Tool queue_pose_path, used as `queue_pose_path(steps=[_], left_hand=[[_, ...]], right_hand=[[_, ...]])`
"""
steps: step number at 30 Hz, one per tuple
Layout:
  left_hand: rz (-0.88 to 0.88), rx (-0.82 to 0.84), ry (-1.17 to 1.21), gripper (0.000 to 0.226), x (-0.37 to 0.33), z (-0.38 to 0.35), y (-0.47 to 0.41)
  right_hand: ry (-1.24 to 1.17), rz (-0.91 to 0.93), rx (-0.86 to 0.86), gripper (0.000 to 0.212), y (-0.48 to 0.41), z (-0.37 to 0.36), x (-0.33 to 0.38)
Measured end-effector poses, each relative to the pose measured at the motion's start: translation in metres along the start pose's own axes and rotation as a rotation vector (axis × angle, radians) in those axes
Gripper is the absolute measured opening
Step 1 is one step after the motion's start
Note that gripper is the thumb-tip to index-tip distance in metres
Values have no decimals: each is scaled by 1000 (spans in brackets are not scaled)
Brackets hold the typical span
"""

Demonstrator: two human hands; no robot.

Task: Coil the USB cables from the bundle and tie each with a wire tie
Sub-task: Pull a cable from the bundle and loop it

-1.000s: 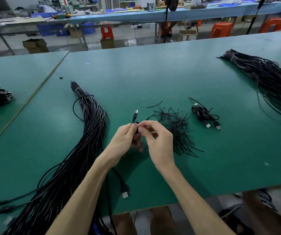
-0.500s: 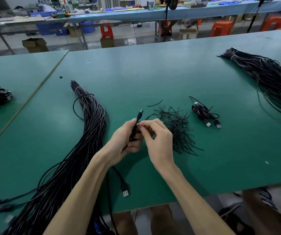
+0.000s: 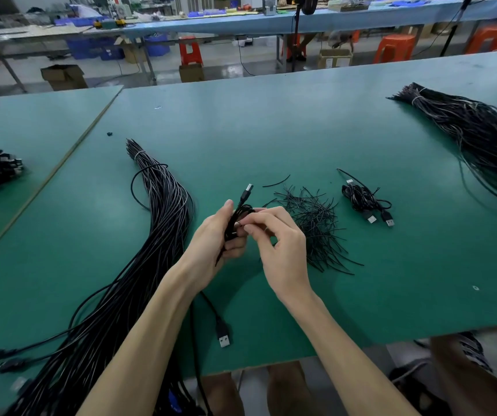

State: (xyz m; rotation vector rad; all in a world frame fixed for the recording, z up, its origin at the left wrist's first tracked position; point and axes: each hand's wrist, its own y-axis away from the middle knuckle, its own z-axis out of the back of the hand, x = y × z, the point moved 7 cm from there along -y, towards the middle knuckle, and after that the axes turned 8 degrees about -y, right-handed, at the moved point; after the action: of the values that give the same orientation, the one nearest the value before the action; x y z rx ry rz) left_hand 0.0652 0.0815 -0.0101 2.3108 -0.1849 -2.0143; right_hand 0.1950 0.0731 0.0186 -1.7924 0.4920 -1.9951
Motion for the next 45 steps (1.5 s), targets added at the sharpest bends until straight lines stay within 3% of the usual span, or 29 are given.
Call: queue_pose_path(steps=[6, 11, 15, 22, 28, 32, 40, 45], left_hand=[[23, 28, 58, 42, 2, 0, -2], [-38, 90, 35, 46, 1, -1, -2], [-124, 97, -14, 45, -3, 4, -3], [-209, 28, -62, 41, -4, 8, -2], [-177, 122, -61, 43, -5, 4, 1], [-209, 142, -194, 42, -8, 4, 3], [-338, 135, -444, 27, -17, 5, 5], [-390, 120, -479, 26, -21, 3, 6]], right_hand=[[20, 9, 18, 15, -1, -2, 0], [22, -8, 6, 14, 0, -1, -2], [-24, -95, -9, 10, -1, 2, -9], [-172, -277, -69, 25, 2, 4, -21], [-243, -327, -127, 22, 1, 11, -26], [-236, -316, -107, 15, 0, 12, -29], [-423, -451, 12, 27, -1, 6, -44], [-496, -448, 13, 11, -5, 12, -42]])
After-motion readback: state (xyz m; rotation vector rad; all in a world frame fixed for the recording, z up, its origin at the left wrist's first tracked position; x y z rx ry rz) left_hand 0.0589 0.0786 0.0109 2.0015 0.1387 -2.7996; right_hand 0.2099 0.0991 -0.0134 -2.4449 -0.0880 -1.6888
